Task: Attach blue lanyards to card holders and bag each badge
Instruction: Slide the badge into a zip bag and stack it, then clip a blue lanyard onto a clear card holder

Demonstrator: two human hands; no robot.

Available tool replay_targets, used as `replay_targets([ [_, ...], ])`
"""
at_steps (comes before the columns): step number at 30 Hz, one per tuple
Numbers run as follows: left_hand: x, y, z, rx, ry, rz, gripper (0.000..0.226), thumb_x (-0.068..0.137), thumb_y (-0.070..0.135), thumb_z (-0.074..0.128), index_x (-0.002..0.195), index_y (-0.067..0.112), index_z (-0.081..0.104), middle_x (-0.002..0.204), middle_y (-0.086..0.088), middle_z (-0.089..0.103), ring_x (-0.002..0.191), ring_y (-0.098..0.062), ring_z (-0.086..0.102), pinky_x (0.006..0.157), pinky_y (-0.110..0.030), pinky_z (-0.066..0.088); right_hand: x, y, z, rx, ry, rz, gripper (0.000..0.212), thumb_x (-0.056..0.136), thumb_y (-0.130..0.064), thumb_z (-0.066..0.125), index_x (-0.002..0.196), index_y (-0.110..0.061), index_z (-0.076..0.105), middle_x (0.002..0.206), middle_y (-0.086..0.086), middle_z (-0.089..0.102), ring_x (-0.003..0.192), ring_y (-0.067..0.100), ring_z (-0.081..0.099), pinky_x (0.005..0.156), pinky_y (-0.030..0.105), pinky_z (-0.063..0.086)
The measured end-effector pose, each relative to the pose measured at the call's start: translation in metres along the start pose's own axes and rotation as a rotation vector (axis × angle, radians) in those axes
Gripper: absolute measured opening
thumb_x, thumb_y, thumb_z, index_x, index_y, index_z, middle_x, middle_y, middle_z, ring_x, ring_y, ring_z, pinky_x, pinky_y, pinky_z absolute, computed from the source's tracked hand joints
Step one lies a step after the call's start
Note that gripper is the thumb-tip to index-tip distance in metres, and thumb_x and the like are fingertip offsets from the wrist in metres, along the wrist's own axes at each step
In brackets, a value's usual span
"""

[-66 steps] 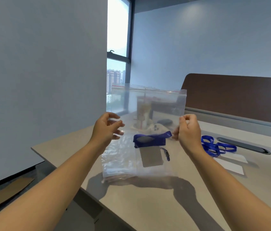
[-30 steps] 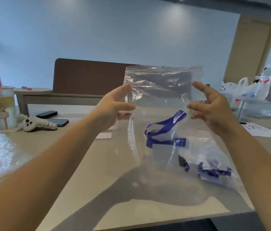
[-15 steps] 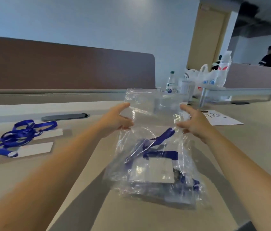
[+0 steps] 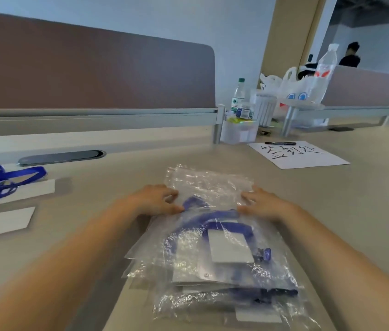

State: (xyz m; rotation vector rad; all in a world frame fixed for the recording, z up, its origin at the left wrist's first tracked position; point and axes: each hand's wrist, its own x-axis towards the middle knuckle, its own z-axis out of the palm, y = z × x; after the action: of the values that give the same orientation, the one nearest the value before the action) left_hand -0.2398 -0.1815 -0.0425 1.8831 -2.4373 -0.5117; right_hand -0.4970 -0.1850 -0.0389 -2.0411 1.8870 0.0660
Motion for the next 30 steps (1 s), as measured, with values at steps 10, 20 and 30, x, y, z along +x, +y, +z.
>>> replay_targets([
  [10, -0.048, -0.017, -0.009, -0.046, 0.211, -0.054, 0.051, 0.089, 0.039, 0.051, 0.135, 0.017, 0.041, 0.144, -0.001, 0.041, 0.128, -0.02, 0.042, 0.105, -0.028, 0.031, -0.022, -0.041, -0.014, -0.157, 0.177, -0.102, 0.053, 0.089, -0.034, 0.052, 0.135, -0.012, 0.038, 0.144, 0.008, 0.038, 0.13, 0.025, 0.038, 0.107, 0.032, 0.031],
  [20, -0.178, -0.126, -0.006, -0.02, 0.472, -0.437, 0.052, 0.087, 0.035, 0.054, 0.135, 0.021, 0.039, 0.144, -0.001, 0.041, 0.129, -0.019, 0.041, 0.105, -0.032, 0.037, -0.042, -0.207, 0.023, -0.185, 0.099, -0.483, 0.054, 0.089, -0.036, 0.052, 0.136, -0.014, 0.037, 0.144, 0.007, 0.037, 0.132, 0.024, 0.035, 0.106, 0.031, 0.029],
  [30, -0.226, -0.194, 0.005, 0.048, 0.415, -0.553, 0.06, 0.086, 0.056, 0.042, 0.136, 0.024, 0.036, 0.138, 0.002, 0.045, 0.121, -0.014, 0.044, 0.099, -0.029, 0.039, -0.047, -0.325, 0.095, -0.011, 0.099, -0.74, 0.054, 0.086, -0.036, 0.056, 0.134, -0.017, 0.04, 0.14, 0.004, 0.04, 0.125, 0.021, 0.041, 0.106, 0.034, 0.036],
])
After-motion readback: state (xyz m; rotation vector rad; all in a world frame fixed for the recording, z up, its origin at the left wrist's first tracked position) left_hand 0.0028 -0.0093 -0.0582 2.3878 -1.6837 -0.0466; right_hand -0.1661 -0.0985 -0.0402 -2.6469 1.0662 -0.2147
